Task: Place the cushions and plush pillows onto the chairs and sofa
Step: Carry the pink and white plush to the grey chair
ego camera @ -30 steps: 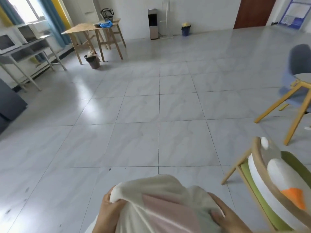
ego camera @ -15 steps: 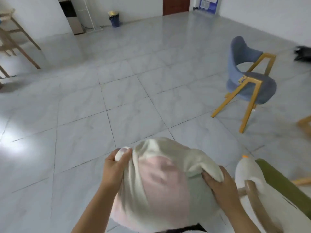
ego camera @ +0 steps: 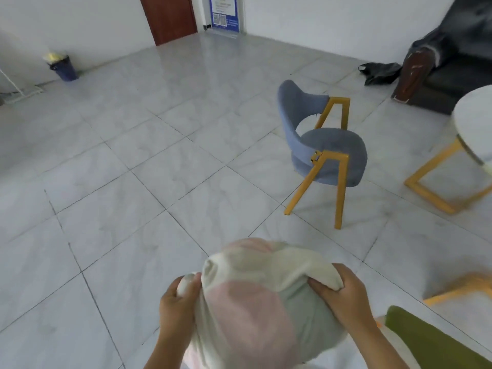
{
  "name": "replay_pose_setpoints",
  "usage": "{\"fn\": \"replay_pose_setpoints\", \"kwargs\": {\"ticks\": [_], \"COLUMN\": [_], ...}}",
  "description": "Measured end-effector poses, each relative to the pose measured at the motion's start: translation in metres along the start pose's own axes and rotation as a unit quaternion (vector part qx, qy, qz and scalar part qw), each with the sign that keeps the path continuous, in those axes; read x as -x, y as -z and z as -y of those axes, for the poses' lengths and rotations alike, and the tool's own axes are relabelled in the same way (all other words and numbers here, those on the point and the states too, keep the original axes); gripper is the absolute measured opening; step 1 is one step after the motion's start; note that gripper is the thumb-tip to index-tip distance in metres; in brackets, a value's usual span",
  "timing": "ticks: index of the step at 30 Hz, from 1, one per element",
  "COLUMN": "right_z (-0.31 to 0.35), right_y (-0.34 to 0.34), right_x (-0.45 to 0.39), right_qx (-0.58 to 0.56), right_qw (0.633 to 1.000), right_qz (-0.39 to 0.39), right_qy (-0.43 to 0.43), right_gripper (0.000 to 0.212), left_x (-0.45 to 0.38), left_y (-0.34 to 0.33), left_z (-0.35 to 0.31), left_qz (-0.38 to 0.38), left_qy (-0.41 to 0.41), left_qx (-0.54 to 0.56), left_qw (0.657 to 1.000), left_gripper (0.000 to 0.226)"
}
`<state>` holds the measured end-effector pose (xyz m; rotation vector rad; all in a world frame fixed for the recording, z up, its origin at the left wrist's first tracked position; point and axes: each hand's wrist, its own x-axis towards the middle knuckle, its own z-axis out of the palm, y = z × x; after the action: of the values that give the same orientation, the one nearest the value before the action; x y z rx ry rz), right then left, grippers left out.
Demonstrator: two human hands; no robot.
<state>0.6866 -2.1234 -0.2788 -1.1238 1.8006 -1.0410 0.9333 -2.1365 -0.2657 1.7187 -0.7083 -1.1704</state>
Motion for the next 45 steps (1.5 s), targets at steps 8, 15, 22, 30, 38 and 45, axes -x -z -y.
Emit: {"fn": "replay_pose_setpoints", "kwargs": {"ticks": [8,15,22,30,38,45], "right_z": [-0.037,-0.008,-0.011,-0.046,-0.021,-0.002], "right_y": [0.067,0.155,0.261,0.392,0.408,0.372], "right_x": [-0.134,-0.278,-0.393,-0.568,-0.737,-0.822], "right_qx": [-0.009,-0.009,-0.006,0.03,0.049,0.073], "right_qw": [0.984,0.958,0.936,0.98,0.999,0.995], "right_qz": [-0.141,-0.236,-0.318,-0.172,-0.006,0.06], "right_qy": [-0.113,-0.162,-0.152,-0.095,0.0,0.008], "right_gripper": [0.027,0.038,0.062,0.042,0.039,0.042], "left_x": [-0.103,-0.193,-0.216,-0.196,-0.231,-0.294], "left_y": [-0.183,-0.385,-0.554,-0.702,-0.751,-0.774], "left_z": [-0.054,-0.14,-0.181,-0.188,-0.215,-0.232], "left_qz": [0.143,0.263,0.337,0.211,0.02,-0.046], "left_qy": [-0.017,-0.055,-0.053,-0.005,0.017,0.058], "left_qx": [-0.062,-0.083,-0.136,-0.089,-0.012,0.013], "left_qw": [0.988,0.96,0.93,0.973,1.0,0.997], "left_gripper": [0.024,0.011,0.02,0.016,0.015,0.008]}}
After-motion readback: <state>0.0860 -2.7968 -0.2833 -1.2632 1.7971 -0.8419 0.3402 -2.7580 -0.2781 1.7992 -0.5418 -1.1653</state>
